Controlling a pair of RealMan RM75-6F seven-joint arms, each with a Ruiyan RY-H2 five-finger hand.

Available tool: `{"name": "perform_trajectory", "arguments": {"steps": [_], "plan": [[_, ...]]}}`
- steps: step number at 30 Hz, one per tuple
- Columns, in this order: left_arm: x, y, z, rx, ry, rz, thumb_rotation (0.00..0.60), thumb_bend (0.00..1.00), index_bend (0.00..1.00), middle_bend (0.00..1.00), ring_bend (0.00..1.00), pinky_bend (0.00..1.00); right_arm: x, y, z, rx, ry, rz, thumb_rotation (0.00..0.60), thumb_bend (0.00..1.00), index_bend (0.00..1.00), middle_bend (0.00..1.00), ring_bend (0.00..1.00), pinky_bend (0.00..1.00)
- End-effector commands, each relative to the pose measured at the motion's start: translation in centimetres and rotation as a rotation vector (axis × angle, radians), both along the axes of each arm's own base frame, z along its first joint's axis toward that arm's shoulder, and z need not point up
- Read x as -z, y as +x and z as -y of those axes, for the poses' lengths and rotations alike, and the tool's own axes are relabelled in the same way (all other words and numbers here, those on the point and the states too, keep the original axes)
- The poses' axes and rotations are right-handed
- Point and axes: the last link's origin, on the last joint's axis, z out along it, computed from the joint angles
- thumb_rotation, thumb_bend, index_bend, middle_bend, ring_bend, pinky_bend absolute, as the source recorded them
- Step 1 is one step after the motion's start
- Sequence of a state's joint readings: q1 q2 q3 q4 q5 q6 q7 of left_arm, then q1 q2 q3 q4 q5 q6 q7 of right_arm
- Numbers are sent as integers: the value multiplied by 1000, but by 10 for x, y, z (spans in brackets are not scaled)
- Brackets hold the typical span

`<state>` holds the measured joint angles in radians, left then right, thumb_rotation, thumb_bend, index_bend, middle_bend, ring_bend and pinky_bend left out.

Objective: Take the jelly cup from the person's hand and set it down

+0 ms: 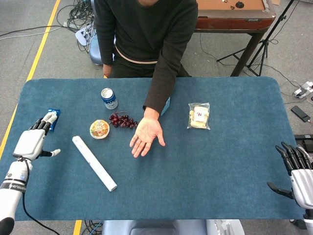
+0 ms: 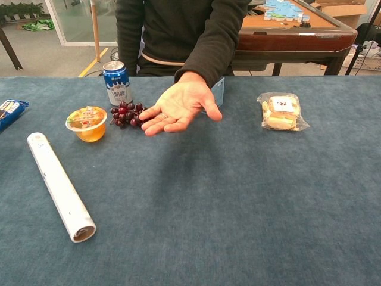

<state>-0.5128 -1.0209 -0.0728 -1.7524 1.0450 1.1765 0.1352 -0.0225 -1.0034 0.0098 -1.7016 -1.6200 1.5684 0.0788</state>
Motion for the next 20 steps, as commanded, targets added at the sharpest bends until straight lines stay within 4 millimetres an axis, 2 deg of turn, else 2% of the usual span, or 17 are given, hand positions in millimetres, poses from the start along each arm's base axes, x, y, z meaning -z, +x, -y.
{"name": "perform_trajectory", "arguments": {"steps": [1,10,15,20], "plan": [[1,-9,41,-32,65,13,600,137,0,0,0,151,1,1,1,-4,2,3,600,52,16,12,0,57],[11,-10,83,2,132,41,600,137,0,0,0,146,5,2,1,-3,19,12,600,54,16,12,0,57],[13,-4,99,48,168,50,600,138,0,0,0,143,7,3,1,-11,36,23,600,53,16,12,0,57],[17,0,106,81,167,37,600,138,0,0,0,133,11,4,1,-15,52,30,600,54,16,12,0,57]]}}
